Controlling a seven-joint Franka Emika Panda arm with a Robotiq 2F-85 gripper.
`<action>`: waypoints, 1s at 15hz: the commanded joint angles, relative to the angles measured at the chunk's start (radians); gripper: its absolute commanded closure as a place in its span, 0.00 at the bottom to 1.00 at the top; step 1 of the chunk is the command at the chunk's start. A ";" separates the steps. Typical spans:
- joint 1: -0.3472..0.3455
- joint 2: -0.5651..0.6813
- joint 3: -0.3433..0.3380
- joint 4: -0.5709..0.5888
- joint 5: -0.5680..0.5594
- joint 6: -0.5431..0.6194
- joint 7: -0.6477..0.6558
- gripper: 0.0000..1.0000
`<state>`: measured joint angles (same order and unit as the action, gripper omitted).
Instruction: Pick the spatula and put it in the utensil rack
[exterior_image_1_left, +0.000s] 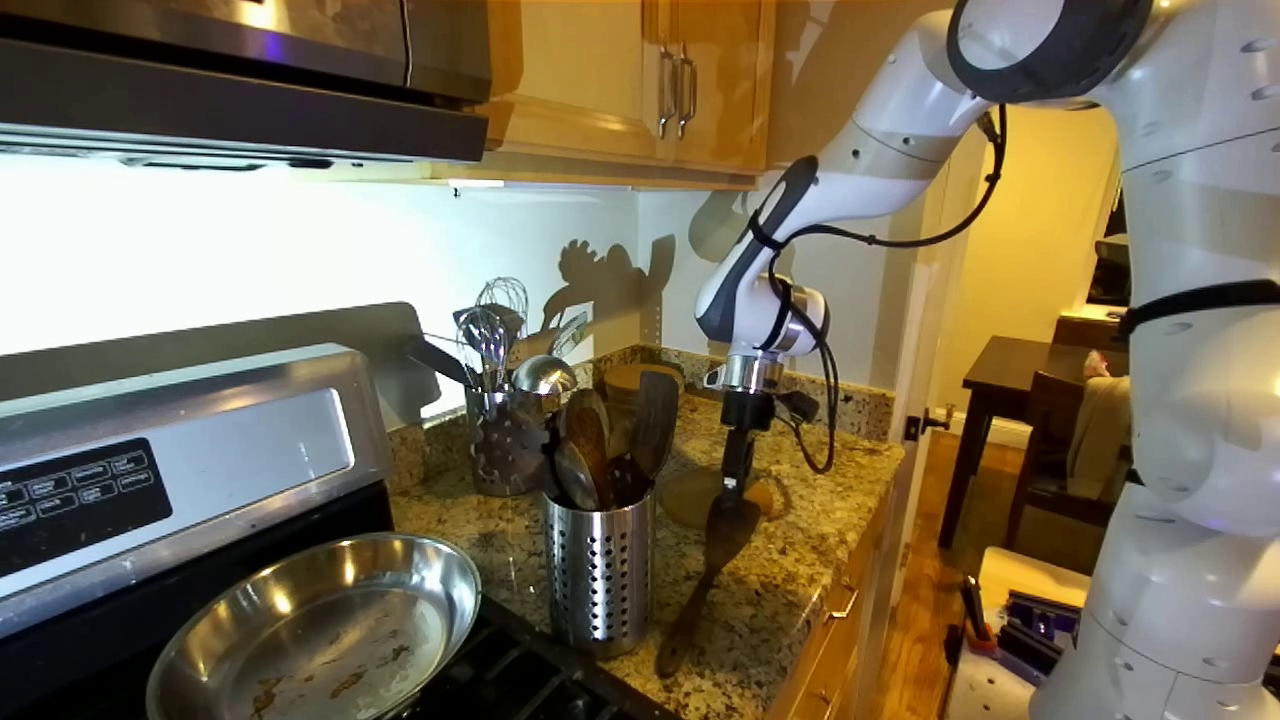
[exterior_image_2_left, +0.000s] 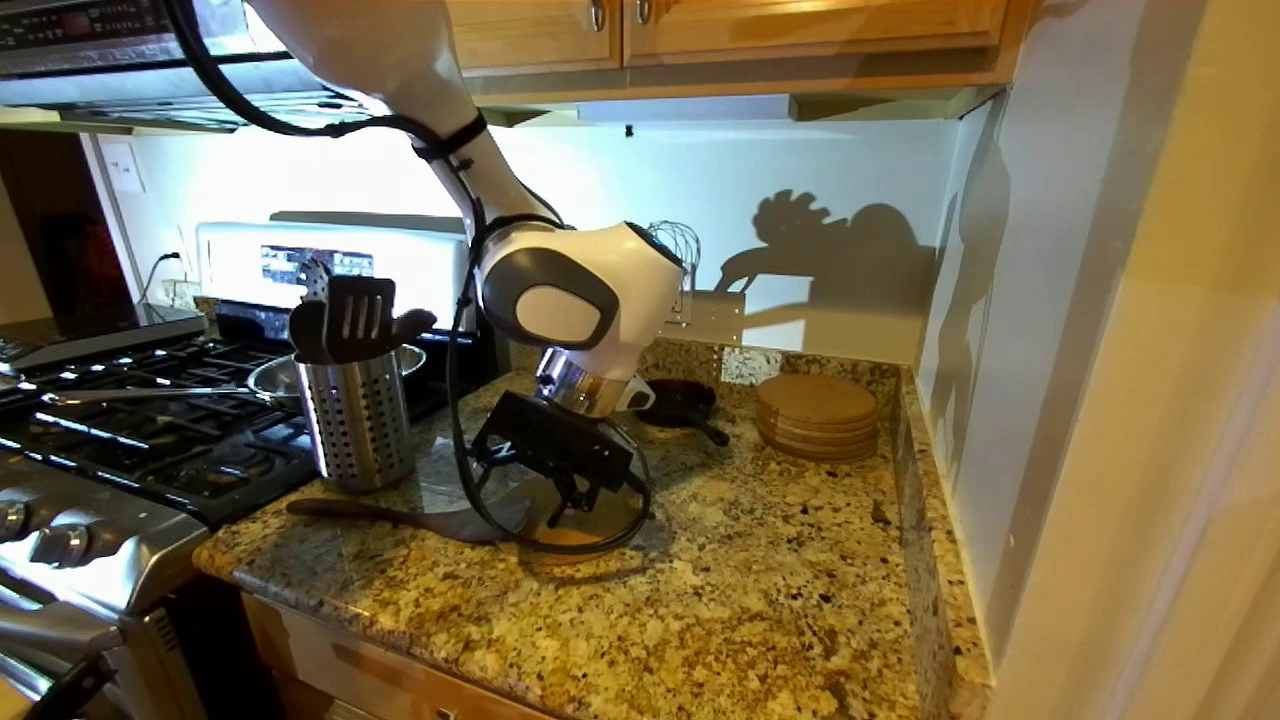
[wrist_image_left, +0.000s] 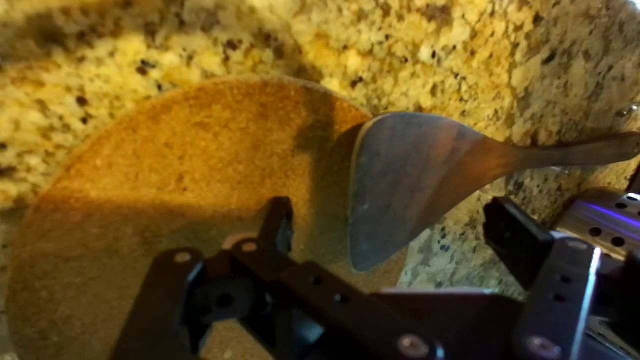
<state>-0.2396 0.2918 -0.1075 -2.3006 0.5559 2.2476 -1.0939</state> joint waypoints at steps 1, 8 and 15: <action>-0.005 -0.044 0.010 -0.030 -0.043 -0.032 0.027 0.00; -0.009 -0.029 0.010 -0.018 -0.060 -0.129 0.049 0.00; -0.011 -0.027 0.017 -0.015 -0.002 -0.173 0.044 0.00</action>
<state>-0.2378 0.2881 -0.1037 -2.3019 0.5271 2.0942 -1.0706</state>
